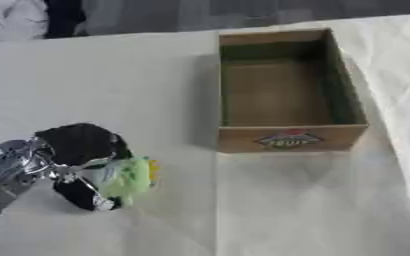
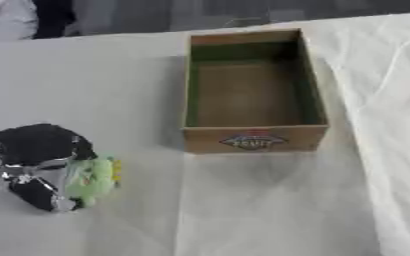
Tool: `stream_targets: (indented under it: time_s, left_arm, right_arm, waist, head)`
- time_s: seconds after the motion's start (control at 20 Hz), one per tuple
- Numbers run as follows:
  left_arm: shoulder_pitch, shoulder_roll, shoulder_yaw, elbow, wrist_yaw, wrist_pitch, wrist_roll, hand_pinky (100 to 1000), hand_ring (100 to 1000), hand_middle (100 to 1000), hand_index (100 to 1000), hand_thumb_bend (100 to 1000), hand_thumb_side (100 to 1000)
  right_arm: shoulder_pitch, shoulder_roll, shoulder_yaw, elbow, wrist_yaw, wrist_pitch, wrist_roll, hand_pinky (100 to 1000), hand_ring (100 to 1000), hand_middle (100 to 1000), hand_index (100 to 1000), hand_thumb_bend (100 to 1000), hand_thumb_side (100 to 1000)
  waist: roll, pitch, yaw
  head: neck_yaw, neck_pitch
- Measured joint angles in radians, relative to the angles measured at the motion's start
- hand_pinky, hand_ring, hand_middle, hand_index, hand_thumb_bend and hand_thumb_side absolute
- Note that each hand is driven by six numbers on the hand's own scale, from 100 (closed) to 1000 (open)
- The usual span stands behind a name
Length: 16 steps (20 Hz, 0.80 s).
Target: Pick up objects on the table and place them in the box.
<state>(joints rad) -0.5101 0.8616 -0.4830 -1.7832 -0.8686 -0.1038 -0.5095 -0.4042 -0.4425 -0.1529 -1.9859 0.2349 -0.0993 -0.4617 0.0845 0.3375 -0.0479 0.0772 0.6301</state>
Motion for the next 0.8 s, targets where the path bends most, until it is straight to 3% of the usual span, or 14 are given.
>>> stream_targets:
  time_s: [0.1, 0.15, 0.8]
  left_arm:
    - [0.000, 0.000, 0.000, 0.000, -0.006, 0.003, 0.021, 534, 607, 528, 760, 187, 491]
    - [0.000, 0.000, 0.000, -0.001, -0.010, 0.005, 0.032, 512, 581, 509, 753, 113, 478]
    - [0.007, 0.011, 0.039, -0.073, -0.011, 0.033, 0.118, 444, 514, 475, 744, 100, 477]
  right_arm:
    - [0.000, 0.000, 0.000, 0.000, 0.000, 0.001, 0.001, 803, 832, 616, 744, 100, 1000]
    - [0.000, 0.000, 0.000, 0.000, 0.000, 0.001, 0.001, 803, 831, 615, 743, 100, 1000]
    - [0.001, 0.007, 0.000, 0.000, -0.001, 0.001, 0.002, 805, 829, 614, 742, 100, 1000]
  waist:
    - [0.000, 0.000, 0.000]
    - [0.000, 0.000, 0.000]
    - [0.003, -0.005, 0.003]
  head:
    - [0.000, 0.000]
    - [0.000, 0.000]
    - [-0.001, 0.000]
